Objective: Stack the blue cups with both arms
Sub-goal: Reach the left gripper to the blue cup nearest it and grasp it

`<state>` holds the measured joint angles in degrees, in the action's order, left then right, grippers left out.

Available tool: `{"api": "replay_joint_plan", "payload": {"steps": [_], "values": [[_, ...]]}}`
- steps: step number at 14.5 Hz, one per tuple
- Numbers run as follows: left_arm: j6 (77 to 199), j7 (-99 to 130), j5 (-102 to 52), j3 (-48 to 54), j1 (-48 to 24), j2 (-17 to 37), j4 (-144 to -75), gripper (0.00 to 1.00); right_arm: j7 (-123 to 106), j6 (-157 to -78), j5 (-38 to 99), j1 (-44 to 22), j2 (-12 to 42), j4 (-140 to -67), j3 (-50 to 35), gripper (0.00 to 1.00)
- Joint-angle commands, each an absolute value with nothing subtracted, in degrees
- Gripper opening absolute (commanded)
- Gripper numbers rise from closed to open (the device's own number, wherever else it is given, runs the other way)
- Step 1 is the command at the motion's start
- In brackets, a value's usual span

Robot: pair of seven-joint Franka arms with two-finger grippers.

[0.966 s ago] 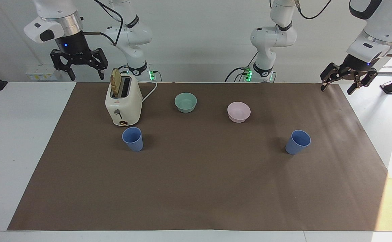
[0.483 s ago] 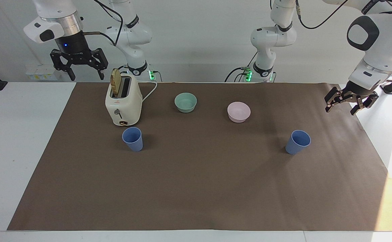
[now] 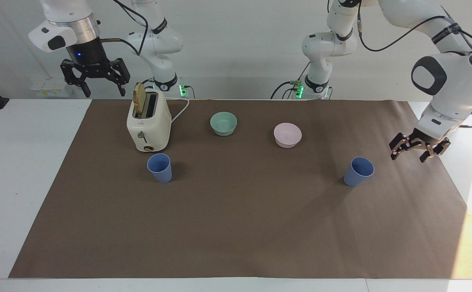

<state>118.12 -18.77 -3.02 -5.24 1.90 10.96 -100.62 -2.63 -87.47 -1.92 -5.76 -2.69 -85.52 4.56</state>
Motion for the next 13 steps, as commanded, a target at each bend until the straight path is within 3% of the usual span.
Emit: {"api": "replay_joint_plan", "payload": {"steps": [1, 9, 13], "values": [[122.5, -19.4, -3.8, -4.7, 2.5, 11.4, -104.2, 1.0, -1.6, -87.2, -0.8, -5.4, -3.9, -86.7, 4.4, 1.0], [128.5, -16.5, -4.7, -4.3, -0.9, 10.0, -114.2, 1.0, -1.6, -87.2, -0.8, -5.4, -3.9, -86.7, 4.5, 1.0], [128.7, -15.9, -5.0, -4.3, -1.0, 9.0, -115.8, 0.45, -1.6, -87.2, -0.8, -5.4, -3.9, -86.7, 4.5, 1.0]]}}
